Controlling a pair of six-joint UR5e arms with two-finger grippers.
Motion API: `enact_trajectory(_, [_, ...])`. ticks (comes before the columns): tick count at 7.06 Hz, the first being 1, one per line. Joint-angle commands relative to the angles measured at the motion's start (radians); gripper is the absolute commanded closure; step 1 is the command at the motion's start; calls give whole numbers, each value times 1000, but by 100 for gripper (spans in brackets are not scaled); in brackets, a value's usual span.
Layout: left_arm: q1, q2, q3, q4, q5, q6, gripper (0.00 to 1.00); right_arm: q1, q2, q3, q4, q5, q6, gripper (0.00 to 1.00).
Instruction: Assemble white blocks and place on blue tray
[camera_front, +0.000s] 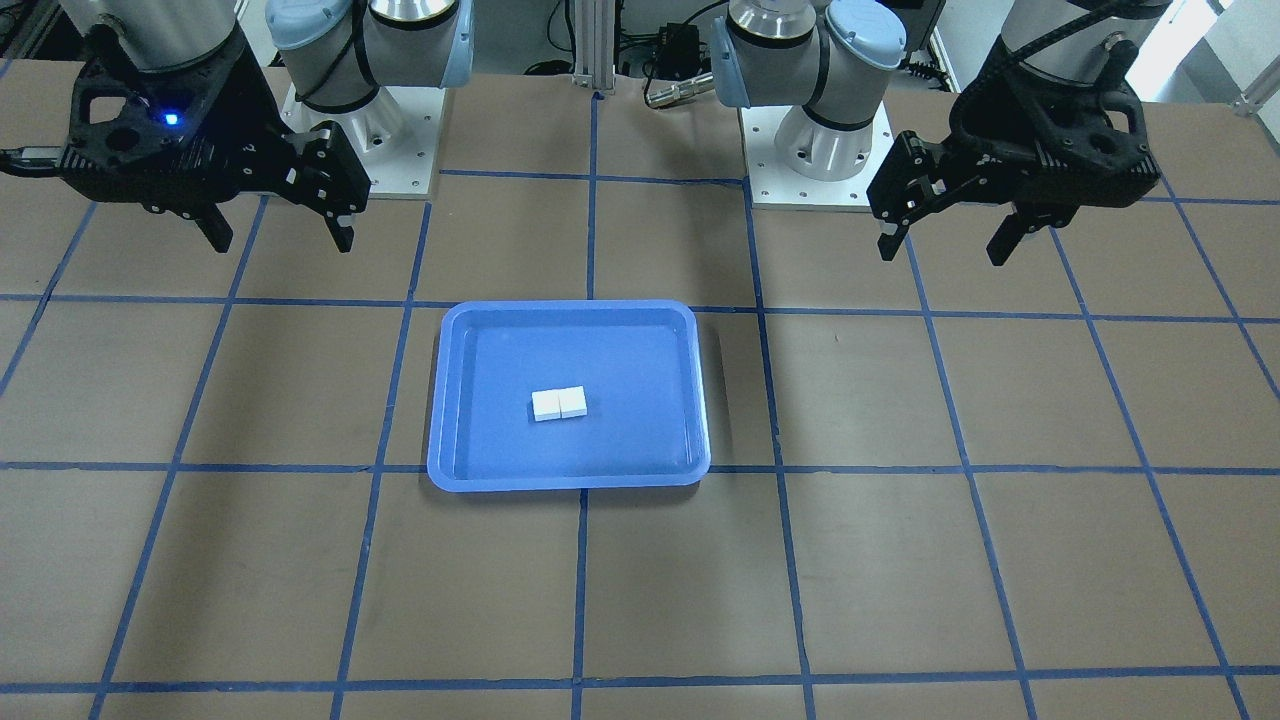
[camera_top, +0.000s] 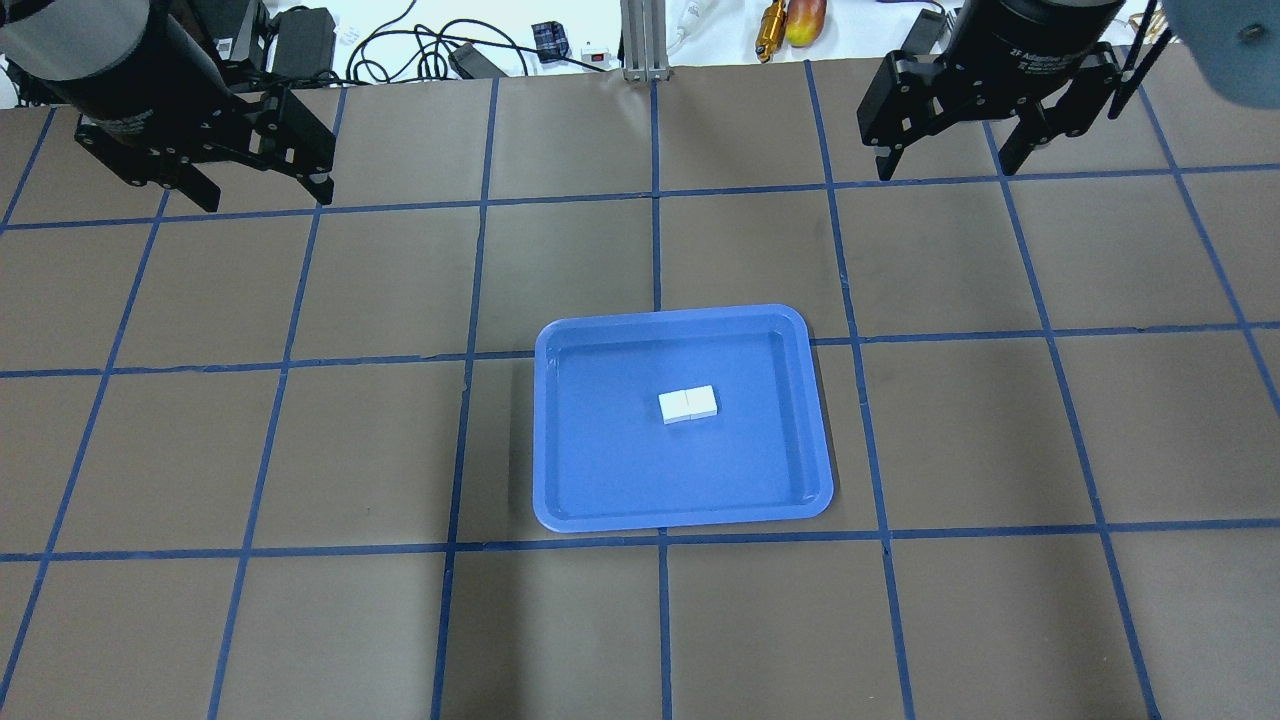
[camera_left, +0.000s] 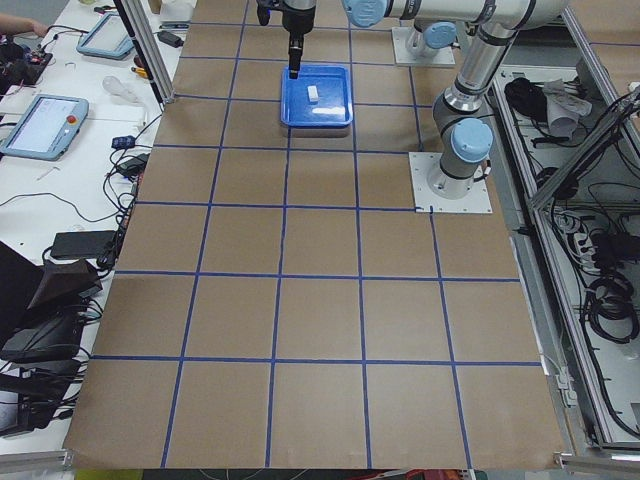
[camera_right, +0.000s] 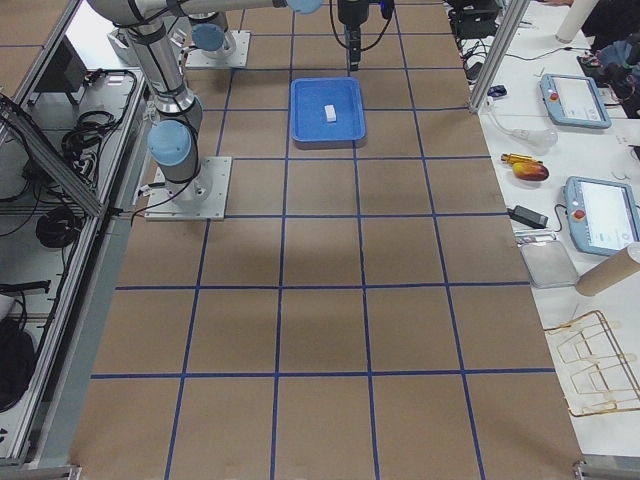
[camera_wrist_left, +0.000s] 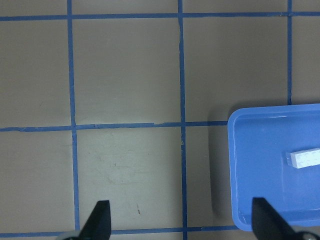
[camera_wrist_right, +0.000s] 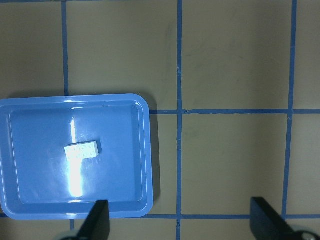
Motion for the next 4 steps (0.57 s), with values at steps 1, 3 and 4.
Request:
enact_trajectory(1, [-3, -4, 0, 0, 1, 0, 0, 0, 1, -1, 1, 2, 1, 0])
enact_trajectory(3, [-4, -5, 0, 0, 0, 0, 0, 0, 1, 1, -2, -3, 0, 0])
enact_trajectory(4, [-4, -5, -2, -1, -2, -1, 0, 0, -1, 2, -2, -3, 0, 0])
